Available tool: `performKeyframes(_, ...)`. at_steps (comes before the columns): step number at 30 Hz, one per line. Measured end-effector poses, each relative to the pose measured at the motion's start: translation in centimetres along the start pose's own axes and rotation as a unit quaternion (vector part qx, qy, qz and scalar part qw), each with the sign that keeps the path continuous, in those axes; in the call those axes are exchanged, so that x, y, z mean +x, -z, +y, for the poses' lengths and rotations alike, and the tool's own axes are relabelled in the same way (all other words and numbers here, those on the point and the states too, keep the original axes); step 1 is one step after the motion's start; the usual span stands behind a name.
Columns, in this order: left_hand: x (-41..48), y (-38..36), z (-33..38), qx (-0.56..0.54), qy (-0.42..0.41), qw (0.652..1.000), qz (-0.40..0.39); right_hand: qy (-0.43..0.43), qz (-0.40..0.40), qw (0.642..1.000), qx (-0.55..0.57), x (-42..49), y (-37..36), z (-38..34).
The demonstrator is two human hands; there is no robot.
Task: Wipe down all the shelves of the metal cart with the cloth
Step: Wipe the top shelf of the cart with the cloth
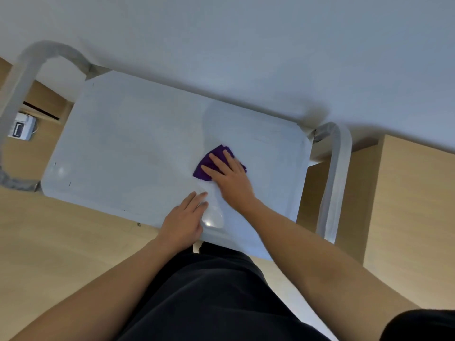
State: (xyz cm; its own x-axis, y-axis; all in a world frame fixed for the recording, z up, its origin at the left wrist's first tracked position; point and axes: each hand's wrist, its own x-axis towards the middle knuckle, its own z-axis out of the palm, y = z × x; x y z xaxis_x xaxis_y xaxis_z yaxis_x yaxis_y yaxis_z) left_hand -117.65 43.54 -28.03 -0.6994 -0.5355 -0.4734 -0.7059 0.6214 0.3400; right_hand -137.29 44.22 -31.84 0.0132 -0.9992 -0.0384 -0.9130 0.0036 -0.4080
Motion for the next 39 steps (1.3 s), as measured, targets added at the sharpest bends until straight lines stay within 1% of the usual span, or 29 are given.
performKeyframes(1,-0.1,0.0,-0.1,-0.006,-0.004,1.0,0.001,-0.006,0.017,1.0,-0.006,-0.4,0.5,1.3)
performKeyframes(2,-0.2,0.1,-0.2,-0.011,-0.009,1.0,0.002,-0.038,0.042,0.998,-0.009,-0.9,1.0,2.7)
performKeyframes(4,-0.3,0.0,-0.4,-0.016,-0.016,1.0,0.004,-0.155,0.068,0.985,0.003,-2.1,2.4,5.3)
performKeyframes(6,-0.4,-0.2,-0.6,-0.018,-0.016,1.0,0.004,-0.265,0.071,0.961,0.019,-2.7,3.2,6.7)
performKeyframes(8,-0.4,-0.3,-0.8,-0.011,-0.018,1.0,0.005,-0.341,0.083,0.936,0.023,-2.3,2.9,5.6)
performKeyframes(9,-0.4,-0.4,-0.8,-0.009,-0.019,1.0,0.006,-0.369,0.087,0.925,0.021,-1.8,2.3,4.3)
performKeyframes(10,-0.4,-0.5,-0.9,-0.008,-0.02,1.0,0.007,-0.38,0.081,0.921,0.015,-1.4,1.5,2.6)
performKeyframes(11,-0.5,-0.5,-1.0,-0.007,-0.021,1.0,0.006,-0.365,0.068,0.928,0.003,-1.2,0.7,0.8)
performKeyframes(12,-0.5,-0.5,-1.1,-0.005,-0.024,1.0,0.005,-0.326,0.054,0.944,-0.003,-1.4,-0.3,-1.1)
performKeyframes(14,-0.6,-0.4,-1.3,-0.003,-0.03,1.0,0.003,-0.217,0.021,0.976,0.001,-2.6,-1.9,-3.8)
performKeyframes(16,-0.5,-0.3,-1.5,-0.002,-0.038,0.999,0.001,-0.12,-0.006,0.993,-0.004,-3.6,-1.8,-3.9)
performKeyframes(18,-0.4,0.0,-1.8,-0.001,-0.053,0.999,-0.006,-0.076,-0.011,0.997,-0.014,-4.1,-0.8,-2.0)
performKeyframes(19,-0.3,0.2,-2.0,-0.002,-0.061,0.998,-0.01,-0.08,-0.005,0.997,-0.016,-4.4,-0.4,-0.9)
performKeyframes(20,-0.3,0.4,-2.3,-0.003,-0.068,0.998,-0.014,-0.105,0.005,0.994,-0.01,-4.7,0.2,0.2)
performKeyframes(23,0.0,1.0,-3.3,-0.009,-0.089,0.996,-0.022,-0.214,0.038,0.976,0.021,-5.7,1.2,2.2)
performKeyframes(25,0.1,1.4,-4.4,0.004,-0.111,0.994,-0.027,-0.269,0.05,0.962,0.027,-5.5,0.8,1.5)
performKeyframes(26,0.0,1.7,-5.1,0.014,-0.12,0.992,-0.03,-0.308,0.063,0.949,0.032,-5.0,0.3,0.4)
performKeyframes(27,-0.1,2.0,-5.9,0.024,-0.126,0.991,-0.033,-0.361,0.081,0.928,0.04,-4.2,-0.3,-1.2)
performKeyframes(29,-0.5,2.8,-8.0,0.038,-0.124,0.991,-0.034,-0.461,0.112,0.879,0.054,-2.2,-2.1,-5.6)
performKeyframes(30,-0.7,3.3,-9.2,0.046,-0.119,0.991,-0.033,-0.471,0.115,0.873,0.053,-1.2,-3.3,-8.1)
performKeyframes(31,-0.8,3.8,-10.4,0.056,-0.114,0.991,-0.031,-0.442,0.105,0.89,0.045,-0.3,-4.5,-10.6)
performKeyframes(33,-1.1,4.9,-12.8,0.07,-0.104,0.992,-0.023,-0.314,0.05,0.948,0.032,0.9,-6.5,-14.5)
performKeyframes(34,-1.3,5.3,-14.1,0.07,-0.098,0.993,-0.016,-0.251,0.027,0.967,0.03,1.1,-7.1,-15.6)
performKeyframes(35,-1.4,5.7,-15.4,0.069,-0.096,0.993,-0.008,-0.209,0.019,0.977,0.028,1.3,-7.0,-15.7)
performKeyframes(36,-1.6,6.1,-16.7,0.07,-0.099,0.993,-0.001,-0.191,0.024,0.981,0.021,1.3,-6.6,-15.2)
performKeyframes(37,-1.8,6.4,-17.8,0.072,-0.105,0.992,0.003,-0.192,0.037,0.981,0.011,1.1,-6.1,-14.4)
performKeyframes(38,-1.9,6.7,-18.9,0.073,-0.111,0.991,0.005,-0.212,0.054,0.976,0.0,0.6,-5.6,-13.5)
performKeyframes(39,-2.0,7.0,-19.8,0.075,-0.117,0.99,0.005,-0.253,0.072,0.965,-0.005,0.1,-5.2,-12.5)
